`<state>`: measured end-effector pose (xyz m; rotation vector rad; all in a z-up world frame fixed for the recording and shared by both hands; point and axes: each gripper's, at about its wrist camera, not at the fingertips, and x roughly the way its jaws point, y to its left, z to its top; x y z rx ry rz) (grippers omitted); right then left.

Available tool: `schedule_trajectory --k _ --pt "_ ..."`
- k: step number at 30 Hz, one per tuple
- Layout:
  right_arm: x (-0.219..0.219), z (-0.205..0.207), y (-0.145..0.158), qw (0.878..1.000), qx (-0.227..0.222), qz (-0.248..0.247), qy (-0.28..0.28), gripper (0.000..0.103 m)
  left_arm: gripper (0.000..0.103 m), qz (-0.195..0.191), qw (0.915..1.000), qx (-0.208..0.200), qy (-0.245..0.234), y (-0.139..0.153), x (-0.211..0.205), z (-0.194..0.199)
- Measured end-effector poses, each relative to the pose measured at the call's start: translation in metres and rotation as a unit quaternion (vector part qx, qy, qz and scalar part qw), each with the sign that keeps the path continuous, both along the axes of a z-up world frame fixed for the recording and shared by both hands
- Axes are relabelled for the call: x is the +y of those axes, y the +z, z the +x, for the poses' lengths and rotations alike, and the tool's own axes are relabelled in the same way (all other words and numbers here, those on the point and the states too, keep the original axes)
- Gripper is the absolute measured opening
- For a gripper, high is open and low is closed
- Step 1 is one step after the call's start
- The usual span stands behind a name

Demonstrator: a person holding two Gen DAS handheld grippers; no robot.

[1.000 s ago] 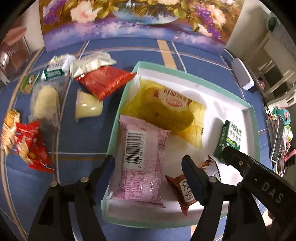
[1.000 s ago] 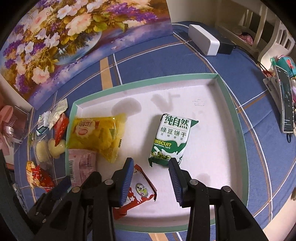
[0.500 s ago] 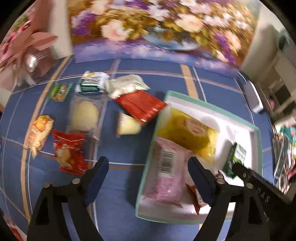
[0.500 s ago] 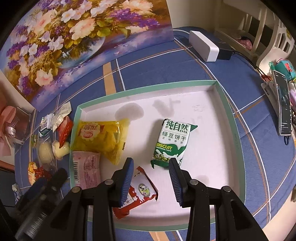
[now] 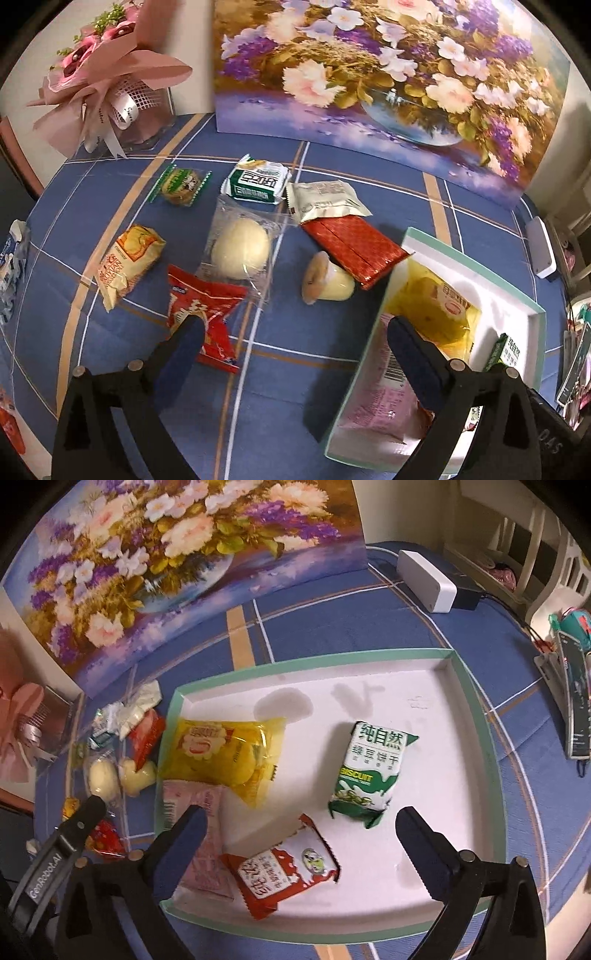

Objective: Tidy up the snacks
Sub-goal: 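Withdraw both tools from the tray toward the remaining snacks, then grasp croissant pack with left tool while right tool grasps red nice pack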

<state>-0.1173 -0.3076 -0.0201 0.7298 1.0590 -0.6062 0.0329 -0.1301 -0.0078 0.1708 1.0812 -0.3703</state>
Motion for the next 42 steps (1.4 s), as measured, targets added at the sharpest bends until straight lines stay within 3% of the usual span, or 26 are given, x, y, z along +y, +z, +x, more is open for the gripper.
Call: schedule_trajectory --k 5,14,20,32,42 --pt "0.003 0.001 0.006 1.000 -0.027 -0.008 0.002 0.103 0.099 -0.011 0.9999 -0.006 0.010 0.005 0.010 0.005" --pt "0.009 0.006 0.017 0.999 -0.036 -0.022 0.015 0.103 0.099 -0.034 0.9991 -0.010 0.022 0.021 0.039 0.017" --pt "0.021 0.014 0.039 0.997 -0.068 -0.032 0.020 0.103 0.099 -0.022 0.9980 -0.028 0.052 0.034 0.076 0.036" --pt "0.080 0.070 0.059 0.991 -0.093 -0.035 0.092 0.103 0.099 -0.024 0.9915 -0.023 0.126 0.037 0.163 0.077" --pt "0.137 0.121 0.046 0.985 -0.078 -0.016 0.155 0.103 0.099 -0.024 0.9944 -0.008 0.103 0.024 0.174 0.098"
